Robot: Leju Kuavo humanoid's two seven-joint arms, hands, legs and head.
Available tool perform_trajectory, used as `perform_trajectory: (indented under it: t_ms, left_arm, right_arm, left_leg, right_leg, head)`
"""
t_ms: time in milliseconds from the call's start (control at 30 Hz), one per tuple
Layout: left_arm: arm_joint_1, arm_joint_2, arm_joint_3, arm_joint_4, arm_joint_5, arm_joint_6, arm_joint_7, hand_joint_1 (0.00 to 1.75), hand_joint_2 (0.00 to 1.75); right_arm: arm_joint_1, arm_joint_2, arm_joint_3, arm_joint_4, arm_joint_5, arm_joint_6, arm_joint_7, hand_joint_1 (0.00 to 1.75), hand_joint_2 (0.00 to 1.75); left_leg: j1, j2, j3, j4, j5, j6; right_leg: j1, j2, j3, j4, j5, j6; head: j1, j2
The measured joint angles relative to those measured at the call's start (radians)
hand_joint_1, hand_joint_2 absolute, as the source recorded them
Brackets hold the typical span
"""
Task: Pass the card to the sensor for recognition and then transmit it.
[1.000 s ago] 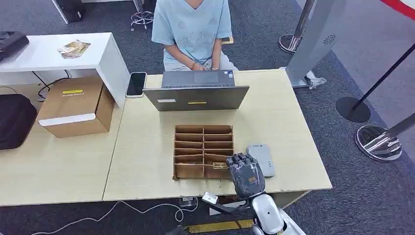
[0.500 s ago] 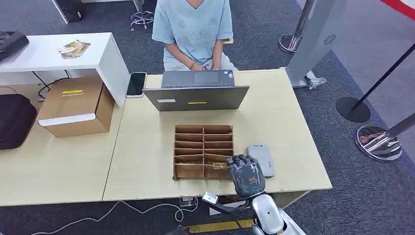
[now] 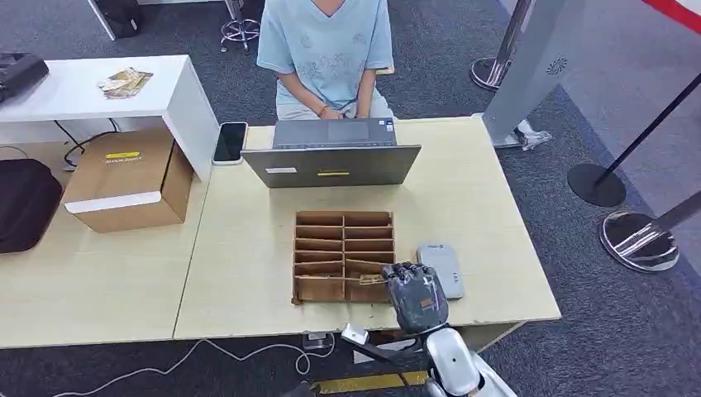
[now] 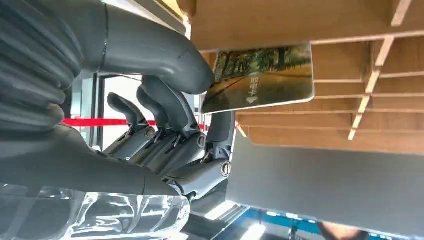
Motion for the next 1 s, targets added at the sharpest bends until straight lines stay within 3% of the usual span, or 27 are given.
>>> perform_trajectory:
  t_ms: [567,600,633,667,700,733,767,1000]
  left_arm:
    - [-0.003,0.000,-0.013,0.000,0.000,0.000,0.000,0.00,0.00]
    - [-0.003,0.000,-0.013,0.000,0.000,0.000,0.000,0.00,0.00]
    - [-0.003,0.000,-0.013,0.000,0.000,0.000,0.000,0.00,0.00]
    - [-0.003,0.000,-0.013,0.000,0.001,0.000,0.000,0.00,0.00]
    - [-0.003,0.000,-0.013,0.000,0.001,0.000,0.000,0.00,0.00]
    - [-0.003,0.000,-0.013,0.000,0.001,0.000,0.000,0.00,0.00]
    - [-0.003,0.000,-0.013,0.000,0.001,0.000,0.000,0.00,0.00]
    - [-0.003,-0.001,-0.013,0.000,0.001,0.000,0.000,0.00,0.00]
  right_arm:
    - [-0.010,0.000,0.000,0.000,0.000,-0.061,0.010,1.71,1.75]
    - [-0.010,0.000,0.000,0.000,0.000,-0.062,0.010,1.59,1.75]
    - [-0.010,0.000,0.000,0.000,0.000,-0.062,0.010,1.59,1.75]
    - [-0.010,0.000,0.000,0.000,0.000,-0.063,0.010,1.34,1.75]
    - [-0.010,0.000,0.000,0.000,0.000,-0.064,0.008,0.33,1.75]
    - [-0.010,0.000,0.000,0.000,0.000,-0.065,0.006,0.33,1.75]
    - [-0.010,0.000,0.000,0.001,0.000,-0.065,0.006,0.02,1.75]
    - [-0.014,0.000,0.000,0.002,0.000,-0.078,0.021,0.00,1.75]
  left_leg:
    - [0.000,0.000,0.000,0.000,0.000,0.000]
    - [0.000,0.000,0.000,0.000,0.000,0.000]
    - [0.000,0.000,0.000,0.000,0.000,0.000]
    - [0.000,0.000,0.000,0.000,0.000,0.000]
    - [0.000,0.000,0.000,0.000,0.000,0.000]
    - [0.000,0.000,0.000,0.000,0.000,0.000]
    - [0.000,0.000,0.000,0.000,0.000,0.000]
    - [0.000,0.000,0.000,0.000,0.000,0.000]
  right_leg:
    - [0.000,0.000,0.000,0.000,0.000,0.000]
    - [0.000,0.000,0.000,0.000,0.000,0.000]
    - [0.000,0.000,0.000,0.000,0.000,0.000]
    - [0.000,0.000,0.000,0.000,0.000,0.000]
    - [0.000,0.000,0.000,0.000,0.000,0.000]
    - [0.000,0.000,0.000,0.000,0.000,0.000]
    - [0.000,0.000,0.000,0.000,0.000,0.000]
    - [0.000,0.000,0.000,0.000,0.000,0.000]
  head:
    - [0.000,0.000]
    - [0.000,0.000]
    - [0.000,0.000]
    - [0.000,0.000]
    - [0.000,0.000]
    - [0.000,0.000]
    - [0.000,0.000]
    - [0.000,0.000]
